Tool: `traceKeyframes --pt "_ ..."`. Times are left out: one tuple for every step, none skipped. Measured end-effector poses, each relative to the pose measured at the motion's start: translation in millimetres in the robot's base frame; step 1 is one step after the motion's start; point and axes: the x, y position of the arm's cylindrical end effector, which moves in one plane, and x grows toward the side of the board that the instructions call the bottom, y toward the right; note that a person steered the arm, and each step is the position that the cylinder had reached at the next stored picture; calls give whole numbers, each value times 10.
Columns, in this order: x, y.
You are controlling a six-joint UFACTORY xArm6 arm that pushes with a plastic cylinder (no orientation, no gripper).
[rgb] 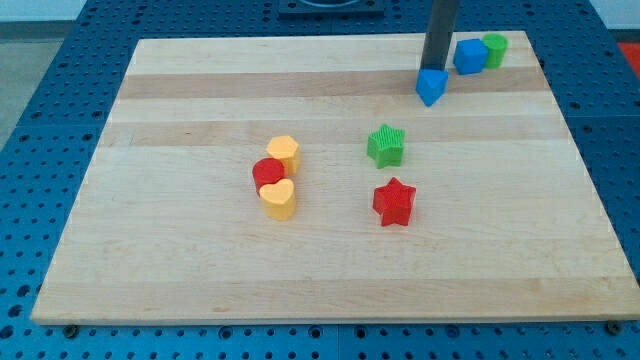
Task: Place the triangle at the top right of the green star
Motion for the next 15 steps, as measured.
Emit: traceKeyframes --pt "242 -18" --pt "315 -47" --pt "315 -52" --pt "322 -41" --pt "500 -39" --pt "634 -44" --pt "634 -44" --pt "634 37" --pt "629 201" --pt "625 248" --pt "619 254" --pt "616 387" --pt "656 384" --pt "815 271" --pt "973 64"
